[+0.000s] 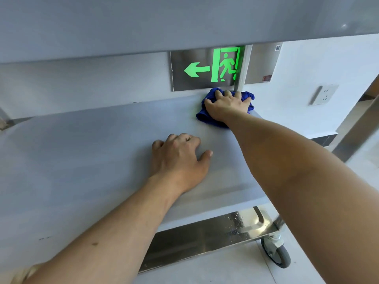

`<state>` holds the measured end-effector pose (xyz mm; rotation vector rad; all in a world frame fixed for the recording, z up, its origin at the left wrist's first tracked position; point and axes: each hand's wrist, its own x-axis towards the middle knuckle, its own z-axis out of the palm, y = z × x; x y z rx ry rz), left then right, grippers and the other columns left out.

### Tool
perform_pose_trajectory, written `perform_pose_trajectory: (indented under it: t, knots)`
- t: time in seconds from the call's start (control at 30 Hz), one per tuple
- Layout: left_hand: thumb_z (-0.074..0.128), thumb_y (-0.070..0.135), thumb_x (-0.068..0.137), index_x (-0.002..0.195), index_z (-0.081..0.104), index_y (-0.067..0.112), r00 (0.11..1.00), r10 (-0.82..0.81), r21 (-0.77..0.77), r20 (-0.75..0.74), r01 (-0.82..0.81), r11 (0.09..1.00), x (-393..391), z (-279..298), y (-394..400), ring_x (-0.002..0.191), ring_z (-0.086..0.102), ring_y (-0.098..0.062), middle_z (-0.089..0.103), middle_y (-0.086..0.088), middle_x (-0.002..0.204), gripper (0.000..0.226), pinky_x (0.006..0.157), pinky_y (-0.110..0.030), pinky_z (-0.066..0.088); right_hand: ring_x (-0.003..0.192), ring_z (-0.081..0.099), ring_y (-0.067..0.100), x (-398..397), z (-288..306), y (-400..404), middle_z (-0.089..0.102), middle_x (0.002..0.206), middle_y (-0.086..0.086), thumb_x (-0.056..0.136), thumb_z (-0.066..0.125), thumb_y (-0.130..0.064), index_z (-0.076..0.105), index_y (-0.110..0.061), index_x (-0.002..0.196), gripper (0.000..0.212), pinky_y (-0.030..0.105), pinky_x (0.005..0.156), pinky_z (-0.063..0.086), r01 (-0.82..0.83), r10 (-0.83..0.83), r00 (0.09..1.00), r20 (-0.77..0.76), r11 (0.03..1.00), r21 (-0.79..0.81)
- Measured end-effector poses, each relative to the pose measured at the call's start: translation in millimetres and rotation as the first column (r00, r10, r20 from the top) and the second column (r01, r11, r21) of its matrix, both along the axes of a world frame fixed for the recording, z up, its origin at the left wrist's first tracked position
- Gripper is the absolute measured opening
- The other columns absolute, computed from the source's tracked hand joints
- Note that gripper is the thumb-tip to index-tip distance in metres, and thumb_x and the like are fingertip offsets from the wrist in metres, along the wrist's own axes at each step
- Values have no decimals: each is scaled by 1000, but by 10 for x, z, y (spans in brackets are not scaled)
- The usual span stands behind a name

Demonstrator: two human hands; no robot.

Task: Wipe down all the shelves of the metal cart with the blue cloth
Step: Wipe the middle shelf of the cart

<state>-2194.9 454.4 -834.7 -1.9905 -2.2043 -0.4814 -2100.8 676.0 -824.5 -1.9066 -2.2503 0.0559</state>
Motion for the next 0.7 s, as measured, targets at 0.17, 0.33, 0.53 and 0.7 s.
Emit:
perform_pose_trajectory:
  t: [0.17,0.33,0.53,0.7]
  knots:
    - [36,61,89,112,62,30,1000,13,-32,7,-13,999,17,36,-22,114,49,-18,61,11,118,47,88,-41,34,144,19,39,12,-30,-56,40,153,6,80,21,-71,43,-30,138,74,67,109,8,-29,29,1000,-1,999,21]
    - [39,56,92,117,62,29,997,-14,-95,74,21,995,-30,97,-41,123,47,-19,59,10,132,44,96,-40,34,144,17,40,-22,-18,-102,34,156,5,80,17,-74,41,-41,138,71,68,108,6,-59,60,997,56,998,-18]
    - [41,53,91,105,67,25,984,7,-115,175,13,993,-347,236,-11,112,54,-27,68,4,113,40,93,-37,44,145,16,40,-300,-54,-225,30,159,3,80,17,-77,36,-45,142,73,67,111,5,-131,133,989,60,991,-23]
    - [46,47,94,101,67,17,964,104,-17,245,-103,995,-809,185,-206,108,58,-29,70,1,111,37,89,-38,48,143,17,41,-733,-69,-470,30,159,3,80,16,-76,33,-44,145,74,66,110,6,-203,203,977,62,979,-9]
